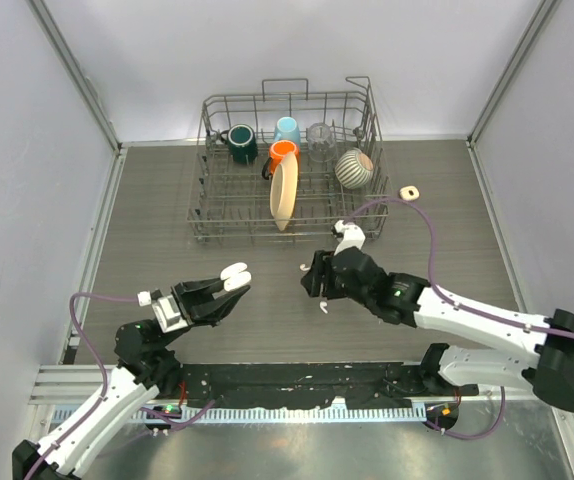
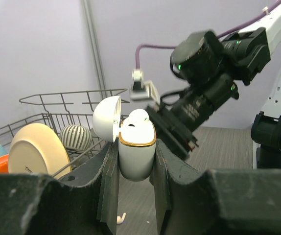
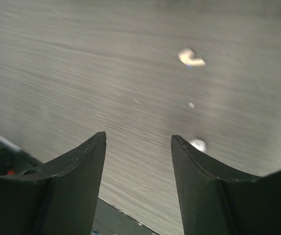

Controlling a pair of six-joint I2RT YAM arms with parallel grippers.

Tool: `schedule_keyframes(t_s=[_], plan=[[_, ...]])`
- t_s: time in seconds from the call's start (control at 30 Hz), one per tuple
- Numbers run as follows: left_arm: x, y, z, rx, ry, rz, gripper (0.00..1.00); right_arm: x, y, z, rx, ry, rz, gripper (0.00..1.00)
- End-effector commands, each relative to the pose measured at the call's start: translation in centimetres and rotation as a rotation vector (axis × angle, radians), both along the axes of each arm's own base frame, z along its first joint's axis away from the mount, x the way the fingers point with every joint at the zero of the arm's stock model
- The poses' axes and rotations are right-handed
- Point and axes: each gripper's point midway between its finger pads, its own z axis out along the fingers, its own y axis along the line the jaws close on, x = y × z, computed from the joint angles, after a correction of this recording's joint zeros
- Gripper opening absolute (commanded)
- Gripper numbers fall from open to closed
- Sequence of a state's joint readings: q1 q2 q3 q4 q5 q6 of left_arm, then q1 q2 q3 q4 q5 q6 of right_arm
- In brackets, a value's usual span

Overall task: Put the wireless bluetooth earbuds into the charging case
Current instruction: Place the earbud in the charging case, then pick up the earbud from the center of the board.

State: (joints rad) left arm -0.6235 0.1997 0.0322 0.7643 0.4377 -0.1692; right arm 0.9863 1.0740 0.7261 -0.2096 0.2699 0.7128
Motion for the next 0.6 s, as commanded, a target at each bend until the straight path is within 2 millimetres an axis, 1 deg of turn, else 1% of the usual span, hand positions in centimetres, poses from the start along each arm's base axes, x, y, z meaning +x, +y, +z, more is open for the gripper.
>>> schedule_keyframes(t_s=[0.0,0.07,0.1,0.17,0.2,0.3,0.33,0.4,0.57], plan=[[0.2,0.2,-0.6,0.003,-0.010,0.020,0.00,-0.4,-2.6,-5.7,-0.163,0.117,-0.105,0.59],[0.2,0.2,-0.7,0.007,-0.006,0.020,0.00,-0.5,-2.6,-6.9,-0.189,0.144,-0.112,0.58],[0.2,0.2,-0.7,0.006,-0.005,0.022,0.00,-0.6,-2.6,-7.9,-0.218,0.162,-0.106,0.58],[0.3,0.2,-0.8,0.008,-0.004,0.024,0.00,-0.5,-2.3,-8.4,-0.242,0.174,-0.100,0.58],[0.2,0.2,-0.8,0.008,-0.006,0.025,0.00,-0.6,-2.4,-9.2,-0.274,0.185,-0.091,0.58],[0.3,0.3,-0.9,0.010,-0.002,0.026,0.00,-0.3,-2.3,-9.6,-0.304,0.180,-0.089,0.58],[0.2,0.3,-0.8,0.009,-0.003,0.026,0.00,-0.3,-2.4,-10.0,-0.322,0.183,-0.085,0.57],[0.3,0.3,-1.0,0.011,0.000,0.028,0.00,-0.2,-2.4,-10.1,-0.331,0.178,-0.083,0.56],[0.2,0.5,-0.8,0.002,-0.001,0.033,0.00,-0.1,-2.4,-10.6,-0.354,0.171,-0.059,0.53]])
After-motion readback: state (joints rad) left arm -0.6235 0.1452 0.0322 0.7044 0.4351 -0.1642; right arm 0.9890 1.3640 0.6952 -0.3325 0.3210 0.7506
